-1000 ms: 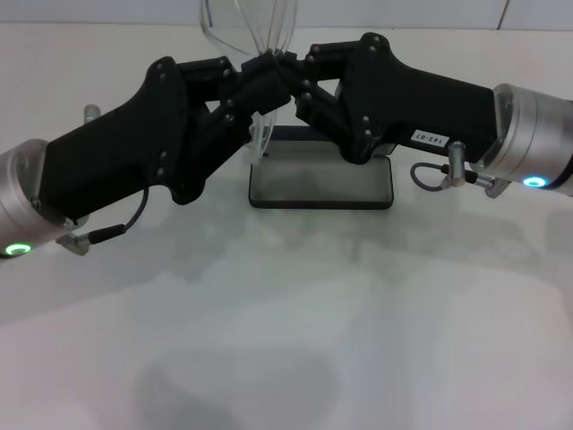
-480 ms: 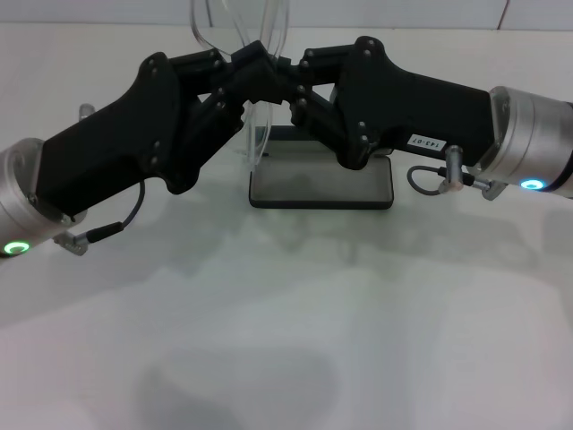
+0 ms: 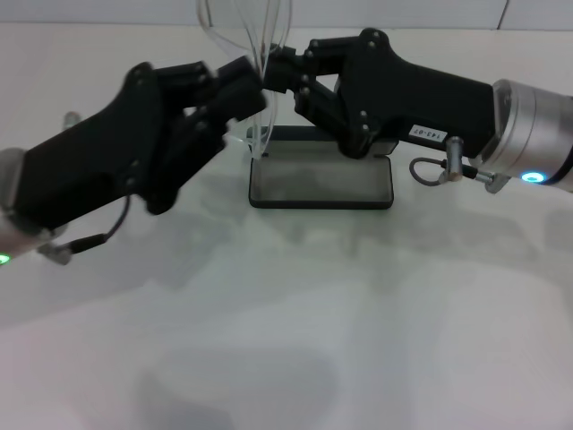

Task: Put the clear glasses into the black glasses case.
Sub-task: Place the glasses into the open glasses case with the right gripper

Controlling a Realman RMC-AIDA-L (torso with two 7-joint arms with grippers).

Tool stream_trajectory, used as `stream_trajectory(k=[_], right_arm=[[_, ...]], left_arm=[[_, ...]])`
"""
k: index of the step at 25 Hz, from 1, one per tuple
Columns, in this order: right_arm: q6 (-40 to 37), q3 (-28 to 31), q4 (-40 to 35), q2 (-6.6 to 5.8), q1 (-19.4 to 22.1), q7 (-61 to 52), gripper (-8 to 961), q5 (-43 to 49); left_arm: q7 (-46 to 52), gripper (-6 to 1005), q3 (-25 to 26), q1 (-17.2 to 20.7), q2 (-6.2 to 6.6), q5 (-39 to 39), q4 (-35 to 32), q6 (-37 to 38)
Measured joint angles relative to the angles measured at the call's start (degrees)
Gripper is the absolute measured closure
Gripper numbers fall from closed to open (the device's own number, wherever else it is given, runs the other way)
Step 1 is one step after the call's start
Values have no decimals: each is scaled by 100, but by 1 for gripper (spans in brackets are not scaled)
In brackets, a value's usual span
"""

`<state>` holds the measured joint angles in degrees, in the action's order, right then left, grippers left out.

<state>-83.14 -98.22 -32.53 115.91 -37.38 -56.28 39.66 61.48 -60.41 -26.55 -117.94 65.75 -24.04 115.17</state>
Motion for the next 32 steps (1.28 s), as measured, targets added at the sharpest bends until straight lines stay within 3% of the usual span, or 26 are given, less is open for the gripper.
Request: stream_trajectory(k=[3, 4, 9, 12, 15, 18, 24, 32], right_arm=[[307, 26, -429, -83, 104, -257, 887, 245], [475, 70, -681, -124, 168, -457, 887, 469], [1501, 518, -2865, -352, 652, -2426, 887, 2894], [1619, 851, -4351, -196, 871, -4028, 887, 5049], [1550, 778, -5527, -7, 936, -5514, 887, 7018], [1460, 308, -6221, -5, 774, -6647, 887, 8301], [1391, -781, -6424, 26, 115, -8128, 886, 10119], [1547, -1902, -5777, 27, -711, -9722, 886, 11906]], left_arm=[[5, 888, 12, 85, 88, -6, -5, 77], [13, 888, 36, 237, 210, -58, -43, 108], [169, 888, 365, 649, 489, -130, -281, 111], [301, 888, 806, 861, 577, -118, -376, 108], [328, 888, 1127, 973, 603, -86, -389, 106], [310, 888, 1188, 1004, 605, -81, -390, 104], [259, 888, 1203, 983, 591, -80, -391, 84], [250, 887, 1216, 883, 553, -113, -375, 66]])
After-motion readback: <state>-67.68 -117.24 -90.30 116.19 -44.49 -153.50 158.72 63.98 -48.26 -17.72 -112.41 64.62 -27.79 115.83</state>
